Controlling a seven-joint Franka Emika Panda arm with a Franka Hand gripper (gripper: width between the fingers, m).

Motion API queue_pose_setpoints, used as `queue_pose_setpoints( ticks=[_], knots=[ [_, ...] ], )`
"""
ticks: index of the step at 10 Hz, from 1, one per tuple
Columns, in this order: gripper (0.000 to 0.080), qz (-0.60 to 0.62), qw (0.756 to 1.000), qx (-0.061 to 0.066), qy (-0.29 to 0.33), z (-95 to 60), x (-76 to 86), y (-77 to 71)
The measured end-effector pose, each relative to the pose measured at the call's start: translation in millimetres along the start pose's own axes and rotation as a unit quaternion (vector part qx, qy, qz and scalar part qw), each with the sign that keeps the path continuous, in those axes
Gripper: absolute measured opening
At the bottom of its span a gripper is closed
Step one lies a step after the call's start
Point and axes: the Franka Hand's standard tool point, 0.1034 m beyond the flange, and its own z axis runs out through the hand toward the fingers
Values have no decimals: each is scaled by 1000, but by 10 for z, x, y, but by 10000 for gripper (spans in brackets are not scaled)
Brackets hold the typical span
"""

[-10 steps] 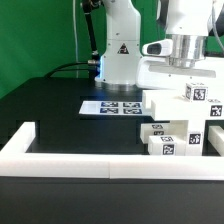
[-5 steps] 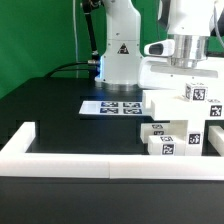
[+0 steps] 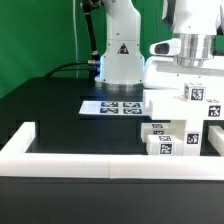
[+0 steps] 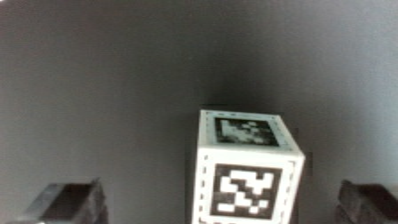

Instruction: Assemble chair

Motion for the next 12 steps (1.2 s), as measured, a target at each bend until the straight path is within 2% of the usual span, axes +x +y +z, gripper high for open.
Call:
queue_pose_setpoints(
  ticks=[4, 12],
  knots=[
    [649, -1, 1000, -2, -1, 32, -41, -16],
    [649, -13, 1000, -18, -13, 201, -186, 12]
  ],
)
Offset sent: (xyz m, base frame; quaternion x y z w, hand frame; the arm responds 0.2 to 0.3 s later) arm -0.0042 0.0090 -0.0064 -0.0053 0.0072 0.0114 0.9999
